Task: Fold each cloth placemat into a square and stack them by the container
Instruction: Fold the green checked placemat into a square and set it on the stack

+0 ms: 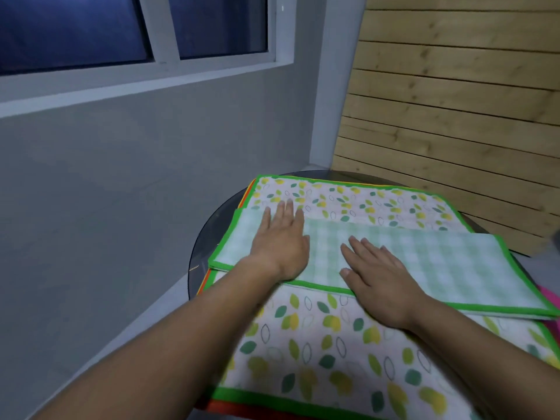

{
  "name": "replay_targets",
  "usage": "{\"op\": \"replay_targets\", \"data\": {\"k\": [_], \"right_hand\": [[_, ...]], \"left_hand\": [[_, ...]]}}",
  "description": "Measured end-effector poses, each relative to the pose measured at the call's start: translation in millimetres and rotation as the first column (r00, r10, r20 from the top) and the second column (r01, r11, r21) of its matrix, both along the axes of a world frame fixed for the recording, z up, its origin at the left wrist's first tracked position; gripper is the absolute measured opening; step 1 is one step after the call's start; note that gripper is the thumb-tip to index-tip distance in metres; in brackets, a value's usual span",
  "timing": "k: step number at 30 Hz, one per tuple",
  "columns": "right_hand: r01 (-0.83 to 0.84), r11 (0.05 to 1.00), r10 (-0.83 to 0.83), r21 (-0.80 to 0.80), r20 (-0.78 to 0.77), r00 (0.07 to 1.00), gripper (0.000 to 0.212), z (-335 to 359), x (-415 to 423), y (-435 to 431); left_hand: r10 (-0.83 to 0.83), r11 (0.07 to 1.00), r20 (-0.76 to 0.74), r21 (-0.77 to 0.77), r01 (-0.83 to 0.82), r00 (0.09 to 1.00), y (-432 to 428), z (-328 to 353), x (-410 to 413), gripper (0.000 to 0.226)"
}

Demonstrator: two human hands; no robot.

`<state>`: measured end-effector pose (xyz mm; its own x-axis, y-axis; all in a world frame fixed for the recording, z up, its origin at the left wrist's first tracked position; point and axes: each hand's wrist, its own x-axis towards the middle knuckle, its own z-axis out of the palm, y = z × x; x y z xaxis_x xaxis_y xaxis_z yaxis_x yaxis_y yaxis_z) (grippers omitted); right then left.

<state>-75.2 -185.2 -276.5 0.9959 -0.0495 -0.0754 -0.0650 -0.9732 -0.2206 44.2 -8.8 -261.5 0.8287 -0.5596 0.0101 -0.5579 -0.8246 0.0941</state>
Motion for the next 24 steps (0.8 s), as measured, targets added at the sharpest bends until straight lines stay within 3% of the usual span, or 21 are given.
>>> {"op": "replay_targets", "data": {"k": [2, 4, 8, 14, 20, 24], "right_hand": [[0.005, 0.999, -0.004, 0.041, -0.035, 0.999, 0.056, 5, 2, -1], [0.028, 0.994, -0.022, 0.109, -0.052, 0.998, 0.054, 17, 7, -7], [0.076, 0.997, -0.076, 0.034, 0.008, 0.997, 0.063, 24, 24, -33], [0.159, 0.987, -0.161, -0.036, -0.059, 0.985, 0.071, 5, 16, -72], [0.346, 0.936, -0.350, -0.069, -0.058, 0.935, 0.074, 3, -9, -140], [0.371, 0.927, -0.375, -0.061, -0.056, 0.926, 0.075, 1, -13, -151]], "left_hand": [[-0.151, 0.985, -0.054, -0.090, 0.146, 0.987, -17, -2, -19, 0.061], [-0.182, 0.981, -0.096, -0.081, 0.175, 0.979, -23, -9, -27, 0.060], [-0.094, 0.995, -0.146, 0.023, 0.099, 0.985, -26, -13, -26, 0.064], [0.027, 0.999, -0.084, -0.023, -0.029, 0.996, -48, -8, -31, 0.064], [0.055, 0.998, -0.101, 0.038, -0.052, 0.993, -46, -15, -33, 0.080], [0.059, 0.997, -0.106, 0.059, -0.053, 0.993, -47, -16, -33, 0.082]]}}
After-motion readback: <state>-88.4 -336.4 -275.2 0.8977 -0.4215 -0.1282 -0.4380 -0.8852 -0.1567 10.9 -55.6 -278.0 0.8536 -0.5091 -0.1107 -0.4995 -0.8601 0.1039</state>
